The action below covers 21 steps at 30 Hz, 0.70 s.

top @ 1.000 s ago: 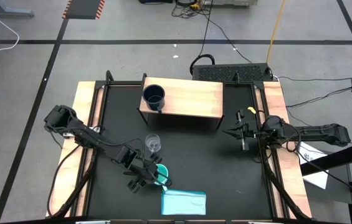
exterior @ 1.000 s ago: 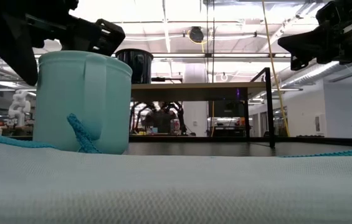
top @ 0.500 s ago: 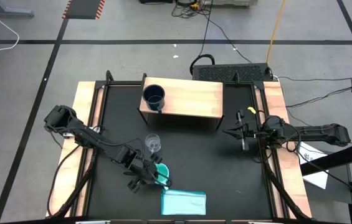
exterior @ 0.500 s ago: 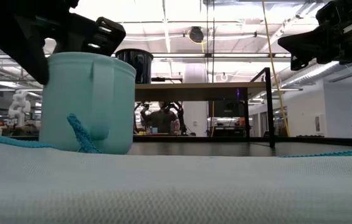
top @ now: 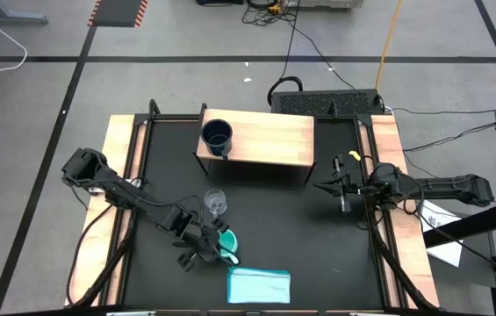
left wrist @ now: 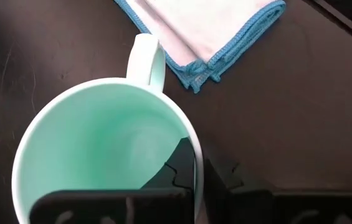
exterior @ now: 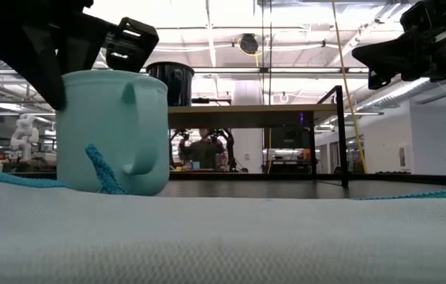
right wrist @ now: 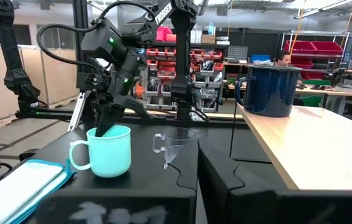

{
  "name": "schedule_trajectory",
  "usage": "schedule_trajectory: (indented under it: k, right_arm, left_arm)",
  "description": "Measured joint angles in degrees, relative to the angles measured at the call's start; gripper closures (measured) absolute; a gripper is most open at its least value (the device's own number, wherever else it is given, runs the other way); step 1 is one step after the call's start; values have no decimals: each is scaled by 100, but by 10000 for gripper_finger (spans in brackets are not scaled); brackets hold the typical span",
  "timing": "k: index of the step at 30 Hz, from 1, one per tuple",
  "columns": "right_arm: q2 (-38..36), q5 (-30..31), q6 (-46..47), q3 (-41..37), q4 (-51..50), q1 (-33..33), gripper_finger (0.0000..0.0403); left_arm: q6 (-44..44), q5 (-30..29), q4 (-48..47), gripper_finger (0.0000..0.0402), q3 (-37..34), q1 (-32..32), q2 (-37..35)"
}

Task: Stack small to large cups/mugs on shelf
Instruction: Put the blue mug on the shelf

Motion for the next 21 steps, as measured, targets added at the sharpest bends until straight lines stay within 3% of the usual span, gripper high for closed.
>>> schedule_trajectory:
  k: [21]
  right_arm:
    - [15, 0, 4, -1, 69, 1, 403]
  left_arm:
    - [179, -107, -1046, 396, -4, 249, -1417]
